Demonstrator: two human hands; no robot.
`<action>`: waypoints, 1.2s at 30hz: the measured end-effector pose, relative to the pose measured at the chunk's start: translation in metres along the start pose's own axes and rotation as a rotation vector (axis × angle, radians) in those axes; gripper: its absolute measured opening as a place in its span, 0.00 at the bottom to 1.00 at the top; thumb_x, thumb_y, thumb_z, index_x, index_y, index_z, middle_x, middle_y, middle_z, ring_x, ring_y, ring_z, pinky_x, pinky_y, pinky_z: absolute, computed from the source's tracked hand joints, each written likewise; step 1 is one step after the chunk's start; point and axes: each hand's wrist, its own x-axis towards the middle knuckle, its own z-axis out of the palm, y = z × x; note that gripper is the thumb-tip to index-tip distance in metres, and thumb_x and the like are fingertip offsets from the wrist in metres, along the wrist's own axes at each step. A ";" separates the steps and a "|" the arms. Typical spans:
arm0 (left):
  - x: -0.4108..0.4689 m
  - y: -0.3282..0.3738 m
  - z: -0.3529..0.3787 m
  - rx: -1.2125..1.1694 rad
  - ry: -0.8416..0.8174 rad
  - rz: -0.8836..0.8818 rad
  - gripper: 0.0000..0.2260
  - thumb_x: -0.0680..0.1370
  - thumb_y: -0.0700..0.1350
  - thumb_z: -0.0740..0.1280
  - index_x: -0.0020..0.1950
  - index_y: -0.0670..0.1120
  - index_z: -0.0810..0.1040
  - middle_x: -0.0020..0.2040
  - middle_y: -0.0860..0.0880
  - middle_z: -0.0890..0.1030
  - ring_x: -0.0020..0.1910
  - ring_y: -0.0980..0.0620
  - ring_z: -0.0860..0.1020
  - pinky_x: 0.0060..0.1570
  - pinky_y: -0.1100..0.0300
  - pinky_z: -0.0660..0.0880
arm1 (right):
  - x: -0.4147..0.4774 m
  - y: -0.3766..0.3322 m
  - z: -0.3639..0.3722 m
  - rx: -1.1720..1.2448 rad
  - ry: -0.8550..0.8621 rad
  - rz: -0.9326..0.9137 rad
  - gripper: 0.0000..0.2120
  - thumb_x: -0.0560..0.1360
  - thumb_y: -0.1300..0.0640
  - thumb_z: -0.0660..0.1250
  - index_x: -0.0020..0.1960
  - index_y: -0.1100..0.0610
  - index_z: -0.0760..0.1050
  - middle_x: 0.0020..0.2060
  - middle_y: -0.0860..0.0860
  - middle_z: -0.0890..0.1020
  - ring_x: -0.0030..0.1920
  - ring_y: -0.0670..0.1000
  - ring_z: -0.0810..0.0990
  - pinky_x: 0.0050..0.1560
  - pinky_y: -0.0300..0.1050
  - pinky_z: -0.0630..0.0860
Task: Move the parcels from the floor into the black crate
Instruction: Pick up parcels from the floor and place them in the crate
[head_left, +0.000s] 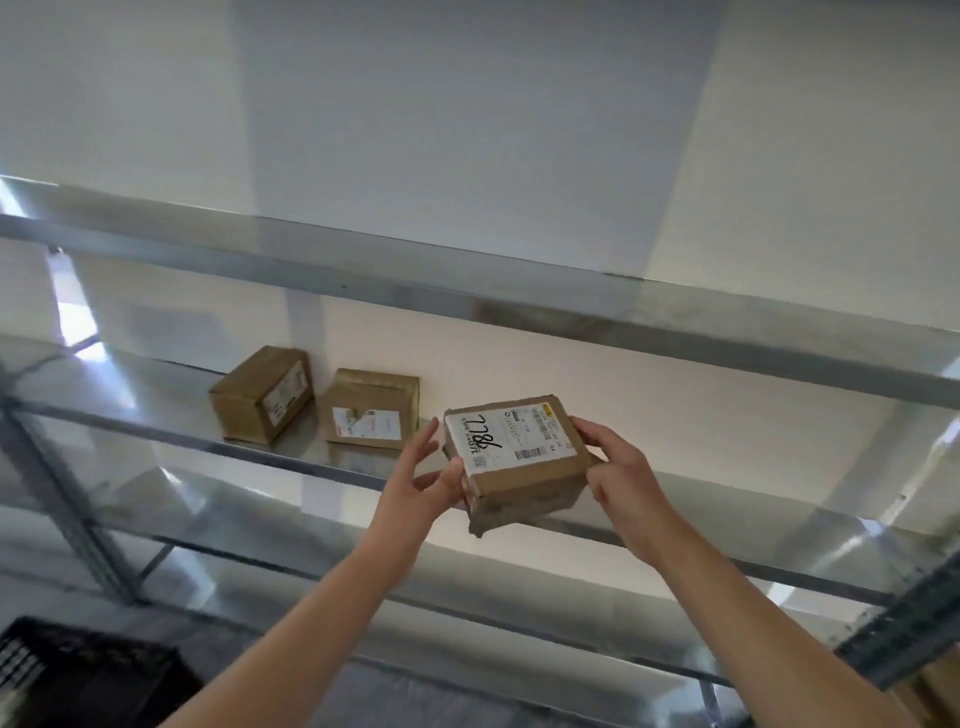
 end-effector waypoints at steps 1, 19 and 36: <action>-0.001 0.002 -0.016 -0.015 -0.025 0.008 0.23 0.76 0.57 0.69 0.70 0.68 0.68 0.64 0.61 0.78 0.56 0.56 0.82 0.49 0.57 0.82 | 0.003 -0.006 0.018 -0.060 -0.036 -0.024 0.31 0.74 0.74 0.58 0.67 0.45 0.74 0.59 0.44 0.80 0.61 0.44 0.76 0.45 0.36 0.77; -0.080 0.010 -0.242 -0.259 0.577 -0.136 0.16 0.83 0.55 0.56 0.58 0.43 0.71 0.50 0.44 0.86 0.51 0.49 0.85 0.53 0.50 0.82 | 0.012 0.002 0.332 0.425 -0.260 0.135 0.30 0.76 0.77 0.58 0.69 0.51 0.73 0.55 0.51 0.84 0.59 0.53 0.81 0.59 0.53 0.79; -0.049 -0.007 -0.354 -0.031 0.994 -0.212 0.08 0.82 0.53 0.61 0.60 0.64 0.70 0.37 0.76 0.79 0.38 0.80 0.74 0.33 0.80 0.70 | 0.091 -0.006 0.516 0.145 -0.746 0.157 0.13 0.83 0.49 0.58 0.50 0.35 0.79 0.46 0.44 0.86 0.44 0.45 0.86 0.34 0.36 0.79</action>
